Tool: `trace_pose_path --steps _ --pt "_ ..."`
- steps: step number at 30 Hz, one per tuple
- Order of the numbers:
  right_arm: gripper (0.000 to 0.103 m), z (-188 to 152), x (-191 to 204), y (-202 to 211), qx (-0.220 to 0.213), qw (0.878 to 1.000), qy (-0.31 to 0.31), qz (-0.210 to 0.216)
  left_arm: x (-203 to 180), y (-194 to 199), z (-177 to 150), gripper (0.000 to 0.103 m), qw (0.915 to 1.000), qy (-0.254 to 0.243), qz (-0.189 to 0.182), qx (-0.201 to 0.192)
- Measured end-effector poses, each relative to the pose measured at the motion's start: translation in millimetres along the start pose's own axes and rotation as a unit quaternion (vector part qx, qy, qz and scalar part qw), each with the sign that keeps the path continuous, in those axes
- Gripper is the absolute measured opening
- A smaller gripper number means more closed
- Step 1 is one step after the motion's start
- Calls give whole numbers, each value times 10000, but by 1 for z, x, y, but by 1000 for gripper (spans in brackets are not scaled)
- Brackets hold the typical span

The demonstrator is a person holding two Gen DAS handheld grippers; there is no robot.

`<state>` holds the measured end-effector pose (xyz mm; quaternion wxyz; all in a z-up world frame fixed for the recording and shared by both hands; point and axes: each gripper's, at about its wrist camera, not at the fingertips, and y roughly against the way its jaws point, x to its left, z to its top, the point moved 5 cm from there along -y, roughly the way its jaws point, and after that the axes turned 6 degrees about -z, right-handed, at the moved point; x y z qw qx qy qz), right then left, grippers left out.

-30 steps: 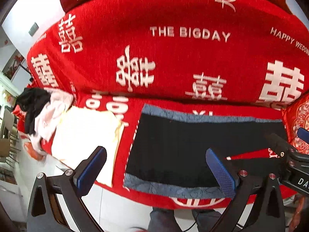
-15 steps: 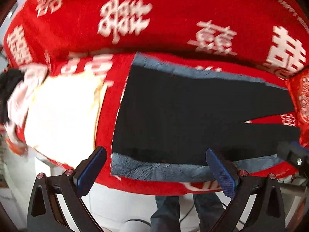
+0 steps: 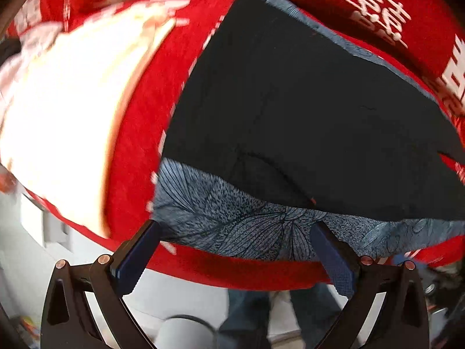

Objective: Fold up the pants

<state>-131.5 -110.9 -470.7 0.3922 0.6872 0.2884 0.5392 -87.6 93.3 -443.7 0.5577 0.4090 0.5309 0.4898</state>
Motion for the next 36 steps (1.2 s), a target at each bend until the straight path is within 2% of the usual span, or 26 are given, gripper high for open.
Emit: trace_pose_path --steps 4,6,8,10,11,12,13,14,18,20,23,25,27,29,31,33,36 --pt "101 -1 -6 -22 -39 9992 -205 333 12 -5 -8 103 9976 452 -519 -74" --pt "99 2 -10 -25 -137 9975 -429 552 13 -4 -11 103 9965 488 -673 -85" --pt "83 6 -12 -29 -172 9946 -690 758 11 -3 -15 103 9956 431 -832 -71" --pt "60 9 -18 -36 -117 9916 -998 810 10 -5 -19 103 9956 348 -866 -31" --pt "52 11 -20 -41 -53 9888 -1176 921 9 -6 -22 103 9955 316 -892 3" --pt "34 13 -21 -43 -8 9864 -1279 1035 7 -7 -23 103 9952 318 -927 22" --pt "21 14 -21 -44 -7 9833 -1354 1215 5 -5 -24 103 9947 343 -964 27" --pt "19 18 -17 -37 -99 9807 -1366 1398 3 -6 -24 103 9937 388 -1055 28" --pt "17 22 2 -10 -303 9807 -986 1663 -7 -11 -18 103 9864 716 -1478 83" --pt "17 23 11 2 -338 9798 -848 1778 -14 -17 -15 103 9798 911 -1782 52" --pt "17 28 14 14 -346 9801 -654 1841 -14 -21 -6 103 9708 1258 -2042 -74" --pt "19 28 13 11 -276 9839 -475 1703 -9 -25 2 89 9676 1450 -2053 -222" --pt "21 23 8 5 -126 9883 -306 1486 -6 -33 7 59 9685 1456 -2008 -205" --pt "27 15 -8 1 -27 9911 -292 1296 -5 -41 9 57 9697 1374 -2012 -180" --pt "41 7 -29 2 -60 9931 -431 1092 -6 -41 9 57 9729 1202 -1962 -222" --pt "47 1 -48 8 -169 9921 -680 1043 -10 -41 10 57 9770 1001 -1873 -212" --pt "47 -5 -78 16 -392 9878 -1098 1033 -11 -43 8 57 9776 940 -1879 -139"
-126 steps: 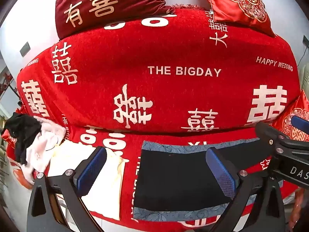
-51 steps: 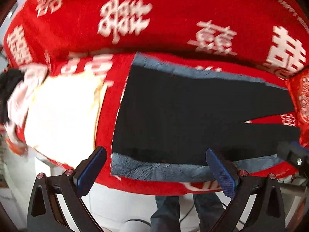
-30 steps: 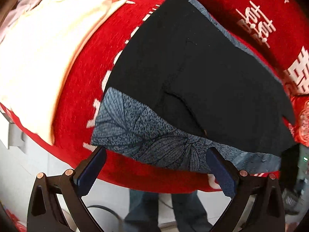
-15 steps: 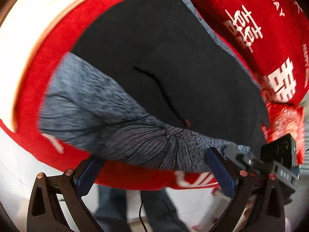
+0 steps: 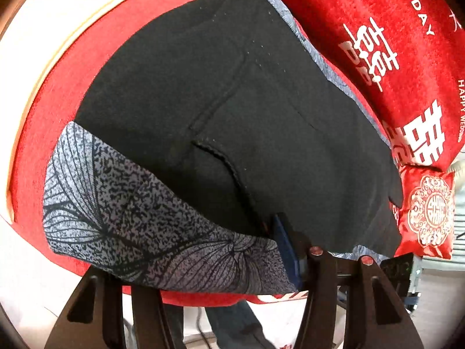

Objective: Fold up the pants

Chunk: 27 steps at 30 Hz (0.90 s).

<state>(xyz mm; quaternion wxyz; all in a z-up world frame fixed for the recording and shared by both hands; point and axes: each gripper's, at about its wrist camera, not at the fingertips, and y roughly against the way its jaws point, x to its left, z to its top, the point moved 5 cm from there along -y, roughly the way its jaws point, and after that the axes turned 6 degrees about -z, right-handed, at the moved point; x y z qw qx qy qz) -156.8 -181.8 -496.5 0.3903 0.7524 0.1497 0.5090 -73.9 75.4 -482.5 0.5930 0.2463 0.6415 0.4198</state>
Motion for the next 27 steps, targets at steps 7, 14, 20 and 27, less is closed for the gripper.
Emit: trace_pose_path --steps 7,14,20,27 --pt "47 1 -41 -6 -274 9790 -1165 1653 -1 -4 -1 57 9997 -212 91 87" --pt "35 10 -41 9 -541 9781 -1370 1468 1 -5 0 57 9999 -4 116 35" --pt "5 28 0 45 -323 9965 -398 654 -2 0 -1 28 9996 215 208 3" --pt "5 97 80 99 -253 9954 862 345 -50 48 34 28 9985 -72 272 -473"
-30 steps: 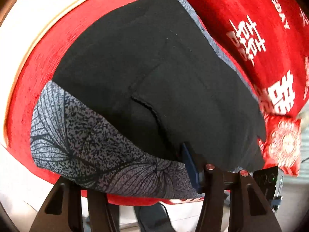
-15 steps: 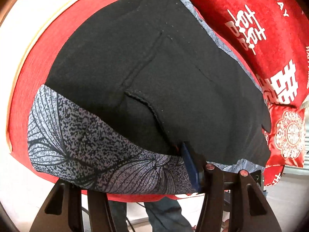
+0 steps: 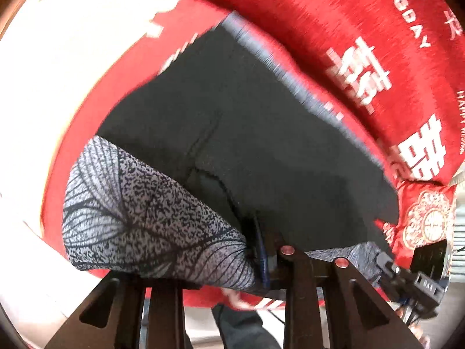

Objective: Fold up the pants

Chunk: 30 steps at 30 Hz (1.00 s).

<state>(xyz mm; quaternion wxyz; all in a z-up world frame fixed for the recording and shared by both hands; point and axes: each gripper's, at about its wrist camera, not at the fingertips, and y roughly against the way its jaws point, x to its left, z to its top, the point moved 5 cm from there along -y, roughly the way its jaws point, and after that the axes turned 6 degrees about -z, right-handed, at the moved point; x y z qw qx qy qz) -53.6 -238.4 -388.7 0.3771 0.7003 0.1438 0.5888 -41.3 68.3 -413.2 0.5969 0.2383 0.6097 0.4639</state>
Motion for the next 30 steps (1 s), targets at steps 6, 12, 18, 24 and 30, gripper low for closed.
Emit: trace_pose_path --steps 6,12,18,24,30 --pt "6 93 8 -7 394 9982 405 -186 -48 -3 81 28 9983 -414 -57 -396" --pt "9 175 -12 -71 808 9909 812 -706 -59 -67 163 52 9908 -842 717 -781" --pt "9 217 -43 -110 982 9912 385 -797 -40 -113 192 61 9875 -659 1159 -843" --pt "80 197 5 -63 574 9863 1223 -945 -45 -48 183 85 9765 -632 1540 -1372" --pt "49 181 21 -92 914 9731 1764 -1165 -56 -66 172 85 9739 -992 1791 -979"
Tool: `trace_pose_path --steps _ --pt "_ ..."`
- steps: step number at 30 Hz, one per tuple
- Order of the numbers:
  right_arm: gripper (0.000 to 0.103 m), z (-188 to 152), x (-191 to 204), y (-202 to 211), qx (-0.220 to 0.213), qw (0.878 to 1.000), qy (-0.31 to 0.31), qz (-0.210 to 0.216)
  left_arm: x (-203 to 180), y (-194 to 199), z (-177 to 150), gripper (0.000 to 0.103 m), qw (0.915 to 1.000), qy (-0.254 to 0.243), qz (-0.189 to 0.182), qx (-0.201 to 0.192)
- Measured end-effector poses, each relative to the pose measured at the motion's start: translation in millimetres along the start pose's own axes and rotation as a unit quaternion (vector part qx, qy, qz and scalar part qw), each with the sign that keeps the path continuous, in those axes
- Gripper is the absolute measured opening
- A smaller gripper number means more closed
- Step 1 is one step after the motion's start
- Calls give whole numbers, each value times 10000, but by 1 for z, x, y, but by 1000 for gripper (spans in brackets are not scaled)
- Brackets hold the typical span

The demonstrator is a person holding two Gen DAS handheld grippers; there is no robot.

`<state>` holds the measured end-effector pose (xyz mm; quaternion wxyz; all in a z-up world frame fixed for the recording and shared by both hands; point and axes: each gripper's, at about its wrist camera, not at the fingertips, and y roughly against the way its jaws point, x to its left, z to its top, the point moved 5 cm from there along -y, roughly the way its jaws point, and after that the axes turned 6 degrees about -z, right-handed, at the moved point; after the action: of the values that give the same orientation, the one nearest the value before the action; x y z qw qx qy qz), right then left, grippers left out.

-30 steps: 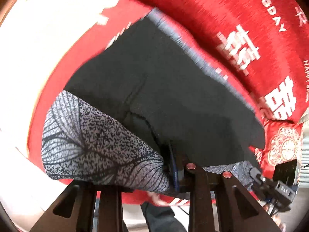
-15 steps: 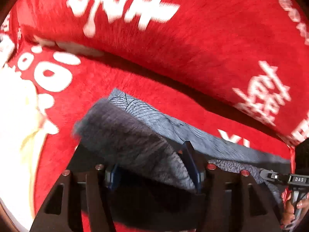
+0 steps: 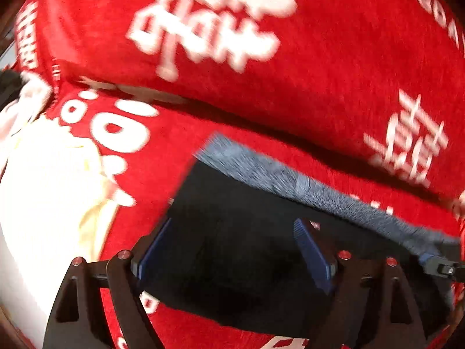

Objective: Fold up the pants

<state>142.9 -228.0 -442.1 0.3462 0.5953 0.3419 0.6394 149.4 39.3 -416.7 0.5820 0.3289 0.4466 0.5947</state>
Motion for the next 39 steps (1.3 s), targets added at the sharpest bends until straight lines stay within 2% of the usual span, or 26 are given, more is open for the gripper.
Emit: trace_pose_path --steps 2,3,4,5,7,9,11,14,18,21,24,25,28,29,32,35,37,39 --pt "48 7 -9 -26 153 9992 87 -361 -15 -28 -3 85 9998 -155 105 120" --pt "44 13 -16 -35 172 9985 89 -505 -21 -41 -6 85 9993 -209 241 179" --pt "41 19 -22 -36 113 9987 18 -497 -22 -55 -8 85 9987 -244 363 279" --pt "41 24 -27 -31 66 9992 -147 -374 -24 -66 -10 89 9978 -308 537 251" --pt "43 29 -36 -14 -109 9987 -456 -187 -28 -66 -10 91 9963 -476 708 101" --pt "44 29 -45 15 -379 9975 -601 -22 -30 -60 -13 91 9959 -503 714 230" --pt "49 20 -55 47 -660 9957 -645 -17 -33 -48 -20 91 9956 -526 661 395" --pt "54 -5 -70 82 -925 9926 -773 -118 -47 -22 -36 91 9942 -828 570 393" --pt "54 -62 -90 121 -1110 9861 -1048 -651 -81 -1 -67 91 9896 -1278 271 603" --pt "54 -118 -105 145 -1274 9765 -1374 -1069 -117 11 -96 91 9826 -1655 -138 827" --pt "54 -177 -114 160 -1364 9645 -1641 -1558 -149 20 -117 91 9753 -1941 -601 871" --pt "54 -195 -119 164 -1386 9602 -1735 -1695 -165 22 -126 91 9704 -2092 -800 905" --pt "55 -259 -125 167 -1348 9481 -2061 -2012 -194 29 -145 91 9624 -2312 -1013 1002" --pt "55 -274 -125 163 -1300 9457 -2077 -2135 -206 36 -152 91 9583 -2392 -1224 969" --pt "55 -319 -123 146 -1119 9378 -2059 -2560 -240 54 -177 91 9454 -2699 -1532 998" --pt "55 -352 -122 128 -994 9385 -1977 -2651 -266 68 -198 91 9344 -2831 -1859 1106" --pt "55 -368 -129 117 -983 9393 -2385 -2262 -276 71 -207 91 9272 -2937 -2027 1136" --pt "55 -386 -142 113 -1018 9304 -2903 -1994 -295 69 -223 91 9202 -3056 -2117 1230"
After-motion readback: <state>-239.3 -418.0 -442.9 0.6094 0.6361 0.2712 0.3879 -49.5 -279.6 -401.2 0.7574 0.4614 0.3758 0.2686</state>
